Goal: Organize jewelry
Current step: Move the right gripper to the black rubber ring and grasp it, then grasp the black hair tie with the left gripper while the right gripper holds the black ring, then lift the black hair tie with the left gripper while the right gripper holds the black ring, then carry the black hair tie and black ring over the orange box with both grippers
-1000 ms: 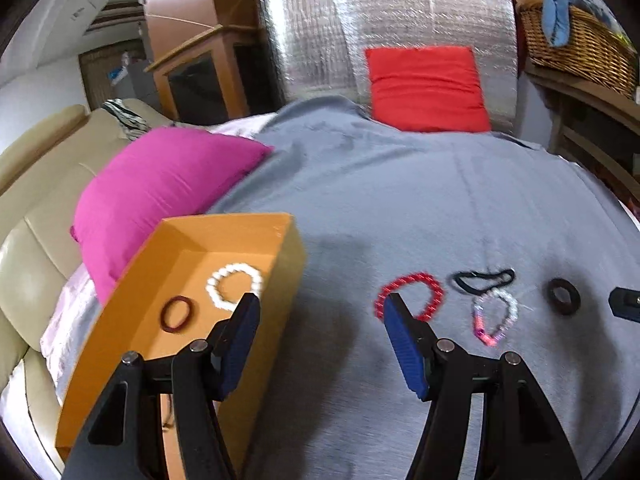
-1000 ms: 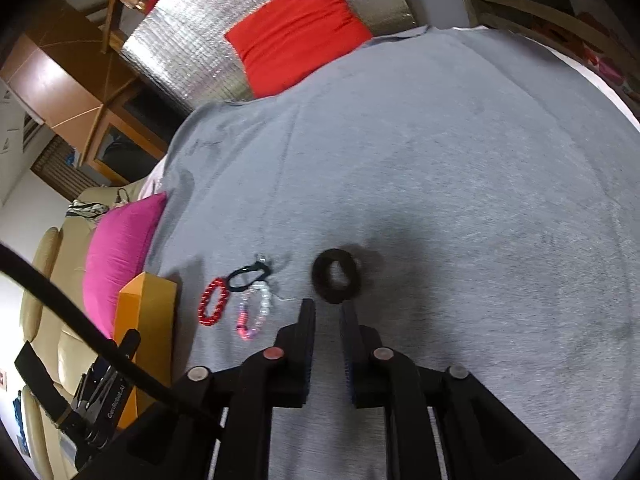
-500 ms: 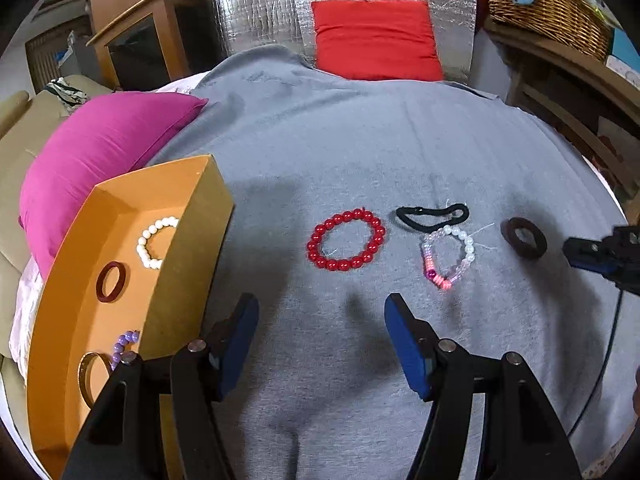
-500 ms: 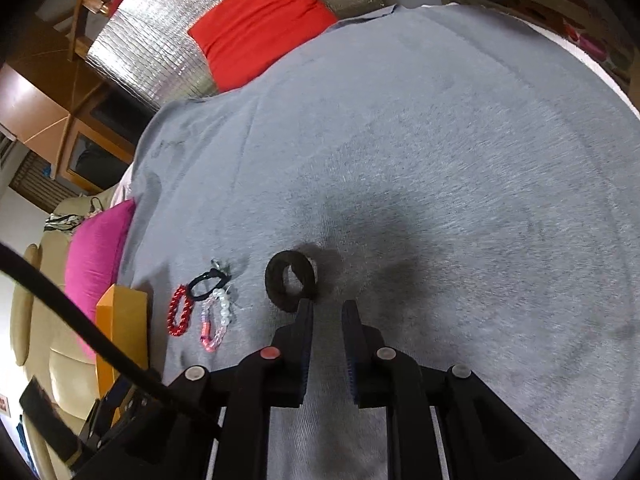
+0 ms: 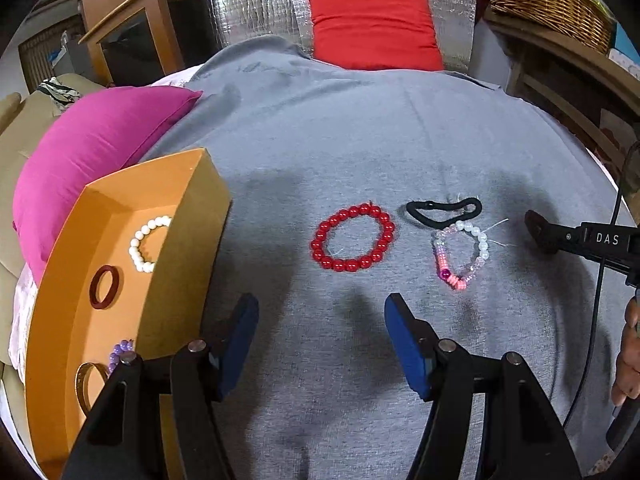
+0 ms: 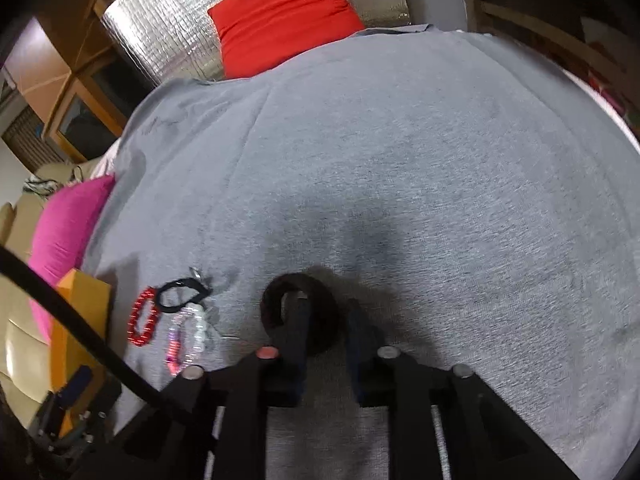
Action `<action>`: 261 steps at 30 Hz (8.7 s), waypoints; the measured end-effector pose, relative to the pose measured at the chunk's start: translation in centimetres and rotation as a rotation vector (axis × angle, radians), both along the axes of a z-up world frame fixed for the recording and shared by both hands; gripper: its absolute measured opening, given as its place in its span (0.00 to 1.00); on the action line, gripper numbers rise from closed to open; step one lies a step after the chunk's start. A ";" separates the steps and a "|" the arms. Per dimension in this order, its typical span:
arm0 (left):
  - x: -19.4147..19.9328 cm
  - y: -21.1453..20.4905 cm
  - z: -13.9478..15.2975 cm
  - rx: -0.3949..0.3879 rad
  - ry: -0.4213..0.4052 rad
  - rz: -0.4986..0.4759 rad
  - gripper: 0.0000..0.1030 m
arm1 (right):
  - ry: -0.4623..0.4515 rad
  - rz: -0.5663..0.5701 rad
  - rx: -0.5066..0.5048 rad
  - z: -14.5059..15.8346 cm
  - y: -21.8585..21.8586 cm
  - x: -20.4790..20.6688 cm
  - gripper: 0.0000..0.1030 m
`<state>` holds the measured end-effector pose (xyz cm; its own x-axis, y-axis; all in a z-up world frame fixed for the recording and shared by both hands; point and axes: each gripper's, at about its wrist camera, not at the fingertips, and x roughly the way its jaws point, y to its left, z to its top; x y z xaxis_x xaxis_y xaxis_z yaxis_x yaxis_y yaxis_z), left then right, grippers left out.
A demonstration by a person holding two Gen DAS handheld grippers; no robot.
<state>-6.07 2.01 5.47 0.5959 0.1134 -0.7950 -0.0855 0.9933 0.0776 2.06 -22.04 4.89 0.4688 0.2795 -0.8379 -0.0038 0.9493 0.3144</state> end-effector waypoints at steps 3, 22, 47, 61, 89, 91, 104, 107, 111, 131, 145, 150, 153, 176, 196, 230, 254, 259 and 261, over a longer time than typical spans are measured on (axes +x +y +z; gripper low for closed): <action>0.2 -0.4 -0.3 -0.005 0.008 -0.013 0.64 | -0.001 -0.003 0.008 0.0 -0.5 -0.2 0.13; 2.8 -2.0 -1.6 -0.196 0.080 -0.095 0.64 | 0.037 -0.024 0.023 0.1 -2.8 -1.1 0.13; 11.0 -6.3 -2.2 -0.281 0.022 -0.062 0.64 | 0.025 0.014 0.027 -0.5 -3.3 -1.4 0.15; 10.3 -5.3 -1.5 -0.282 -0.007 -0.107 0.09 | -0.002 0.041 0.006 -0.2 -2.5 -1.3 0.13; 3.8 0.4 4.5 -0.286 -0.196 -0.114 0.08 | -0.062 -0.020 0.106 2.0 -3.9 -1.5 0.15; 3.7 0.8 4.3 -0.286 -0.194 -0.108 0.08 | -0.055 -0.033 0.096 2.0 -4.6 -1.4 0.21; 3.6 0.9 3.8 -0.269 -0.176 -0.098 0.08 | -0.001 -0.036 0.065 0.2 -4.1 -0.3 0.23; 3.6 0.6 3.7 -0.258 -0.173 -0.102 0.08 | -0.012 -0.036 0.030 -0.1 -3.5 -0.3 0.23; 3.7 0.4 3.5 -0.248 -0.165 -0.103 0.08 | -0.053 -0.015 -0.033 0.0 -2.4 -0.4 0.20; 3.2 -1.2 3.6 -0.110 -0.173 -0.097 0.08 | -0.126 0.001 -0.019 1.8 -1.5 -1.8 0.12; 3.2 -2.7 3.2 -0.022 -0.164 -0.103 0.08 | -0.173 0.030 -0.019 2.9 -2.4 -2.4 0.12; 2.9 -3.1 3.2 -0.004 -0.167 -0.108 0.08 | -0.184 0.048 -0.006 3.3 -1.6 -2.7 0.12; 2.5 -3.1 3.4 0.006 -0.174 -0.101 0.08 | -0.194 0.067 -0.011 3.4 -0.8 -2.9 0.12; -2.8 2.2 7.3 0.021 -0.291 0.095 0.08 | -0.297 0.165 -0.017 5.0 4.2 -5.1 0.12; -4.9 6.0 8.7 0.048 -0.335 0.149 0.08 | -0.316 0.239 0.011 4.9 9.7 -5.9 0.12; -10.8 17.6 9.5 0.015 -0.360 0.374 0.08 | -0.352 0.489 0.246 7.9 20.3 -11.7 0.12; -14.0 22.6 0.8 -0.089 -0.057 0.431 0.08 | -0.262 0.864 0.173 3.7 29.9 -19.0 0.12; -14.0 22.8 0.1 -0.047 -0.028 0.450 0.08 | -0.269 0.915 0.141 3.1 30.5 -20.3 0.12; -13.9 23.1 -0.4 -0.054 -0.010 0.453 0.08 | -0.268 0.925 0.133 3.0 30.7 -20.6 0.12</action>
<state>-19.96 25.08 5.07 0.5033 0.3229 -0.8015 -0.5132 0.8579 0.0234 -18.53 8.61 7.85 0.1869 0.7185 -0.6700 -0.8178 0.4916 0.2991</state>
